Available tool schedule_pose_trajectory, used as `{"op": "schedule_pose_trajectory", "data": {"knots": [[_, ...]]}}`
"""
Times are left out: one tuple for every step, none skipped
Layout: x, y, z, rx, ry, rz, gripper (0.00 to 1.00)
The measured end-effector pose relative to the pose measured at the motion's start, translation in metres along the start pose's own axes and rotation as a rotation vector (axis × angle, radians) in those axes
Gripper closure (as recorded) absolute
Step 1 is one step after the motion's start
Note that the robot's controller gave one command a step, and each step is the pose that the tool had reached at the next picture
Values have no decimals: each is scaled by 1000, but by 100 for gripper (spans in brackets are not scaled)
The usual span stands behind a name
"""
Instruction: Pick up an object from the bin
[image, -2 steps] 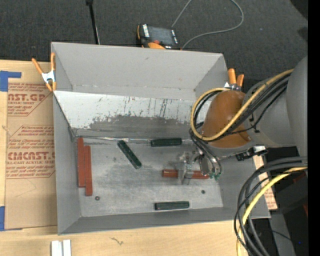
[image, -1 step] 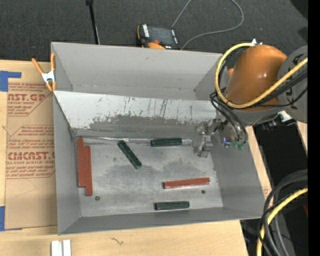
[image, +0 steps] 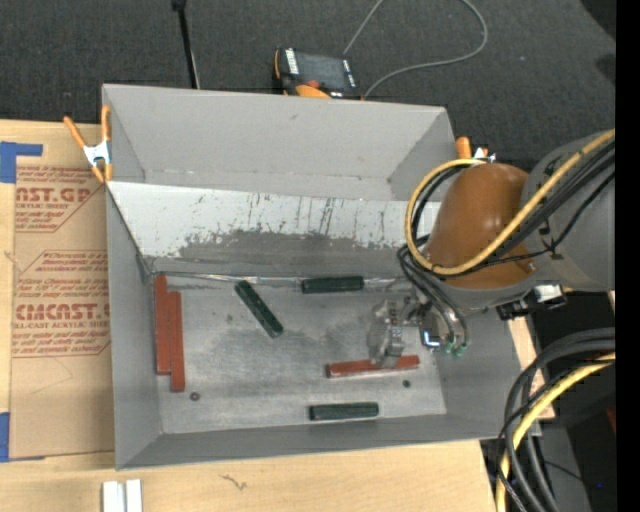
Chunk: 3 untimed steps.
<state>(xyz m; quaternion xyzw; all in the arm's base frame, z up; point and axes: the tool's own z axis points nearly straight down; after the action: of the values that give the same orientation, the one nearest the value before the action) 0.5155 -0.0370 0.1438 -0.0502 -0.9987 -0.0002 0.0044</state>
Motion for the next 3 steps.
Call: {"op": "schedule_pose_trajectory", "data": {"knots": [[-3, 0, -4, 0, -9, 0, 0], [16, -13, 78, 0, -1, -101, 0], [14, -13, 72, 0, -5, -101, 100]]}}
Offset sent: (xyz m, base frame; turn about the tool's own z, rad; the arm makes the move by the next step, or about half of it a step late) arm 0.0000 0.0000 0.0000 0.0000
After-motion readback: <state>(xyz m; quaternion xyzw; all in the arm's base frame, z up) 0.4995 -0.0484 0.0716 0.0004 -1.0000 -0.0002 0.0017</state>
